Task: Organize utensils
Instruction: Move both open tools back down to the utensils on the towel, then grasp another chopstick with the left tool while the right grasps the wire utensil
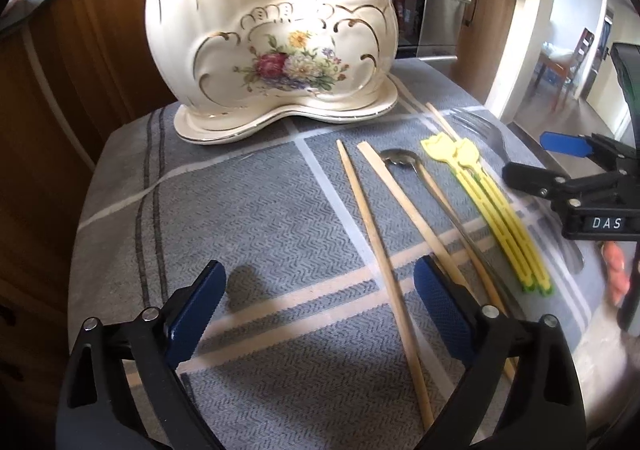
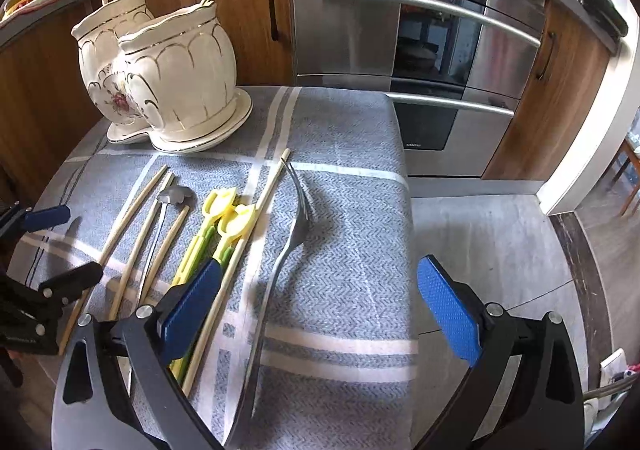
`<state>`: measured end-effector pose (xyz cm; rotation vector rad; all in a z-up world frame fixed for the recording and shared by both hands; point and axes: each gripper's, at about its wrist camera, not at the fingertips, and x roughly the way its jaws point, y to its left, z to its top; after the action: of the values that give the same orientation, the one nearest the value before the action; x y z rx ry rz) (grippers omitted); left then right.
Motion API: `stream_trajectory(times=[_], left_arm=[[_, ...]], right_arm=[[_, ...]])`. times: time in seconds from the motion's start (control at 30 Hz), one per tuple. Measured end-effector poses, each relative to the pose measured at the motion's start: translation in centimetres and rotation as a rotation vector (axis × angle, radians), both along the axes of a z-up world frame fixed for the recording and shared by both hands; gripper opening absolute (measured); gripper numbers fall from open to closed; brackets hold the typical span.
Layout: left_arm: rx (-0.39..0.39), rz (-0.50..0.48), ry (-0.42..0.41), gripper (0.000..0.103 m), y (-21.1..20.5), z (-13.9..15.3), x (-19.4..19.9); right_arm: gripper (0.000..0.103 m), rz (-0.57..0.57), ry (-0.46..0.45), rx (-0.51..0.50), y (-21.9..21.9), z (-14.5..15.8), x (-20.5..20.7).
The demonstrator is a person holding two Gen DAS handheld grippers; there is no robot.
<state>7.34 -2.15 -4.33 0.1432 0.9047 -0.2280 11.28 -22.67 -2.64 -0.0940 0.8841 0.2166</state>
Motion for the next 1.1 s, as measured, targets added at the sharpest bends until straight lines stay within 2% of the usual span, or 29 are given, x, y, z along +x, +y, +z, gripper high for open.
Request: stream_trajectory(times=[0.03,0.1,0.17,0.27,0.33,0.5,0.67,0.77,0.8,0.9,1.1], left_arm=[[0.000,-0.006,0.006,0.086,-0.1,-0.1,0.0],[0.002,-0.016,0.011,0.081,-0.2,-0.1,0.1],[-0.005,-0.036,0.011,0.072,-0.3,0.1,0.0],[-0.012,-0.060,0.014,0.057,-0.6,0.3,0.0],[-0.007,-0.079,0.009,0.041,-0.9,0.5,0.0],[0.025,-0.115,0.004,0.020,-1.2,0.6,0.4],[0.033,-0.101,0.028,0.017,0.1,0.7,1.8],[0.035,-0.102,0.049,0.017,0.3,0.7,2.3],[0.039,-0.102,0.051,0.017,0.2,0.7,2.4],[0.060,-0.106,0.046,0.007,0.1,0.7,2.5],[0.042,-0.123,0.041,0.005,0.5,0.9,2.0]], right_arm=[[0.090,0.004,0.004,-0.002,0.1,-0.1,0.1],[0.086,0.015,0.011,-0.006,0.3,-0.2,0.3],[0.080,0.022,0.020,-0.002,0.5,-0.2,0.4],[0.066,0.018,0.033,0.011,0.5,-0.4,0.7],[0.061,0.019,0.035,0.015,0.6,-0.4,1.0],[0.041,0.019,0.046,0.010,0.9,-0.2,1.8],[0.026,0.016,0.068,0.031,0.8,-0.1,2.6],[0.011,0.016,0.083,0.058,0.8,-0.1,3.0],[0.011,0.013,0.087,0.069,0.7,-0.1,3.1],[0.006,0.007,0.079,0.092,0.4,0.1,2.9],[0.003,-0.008,0.049,0.115,-0.2,1.1,2.0]])
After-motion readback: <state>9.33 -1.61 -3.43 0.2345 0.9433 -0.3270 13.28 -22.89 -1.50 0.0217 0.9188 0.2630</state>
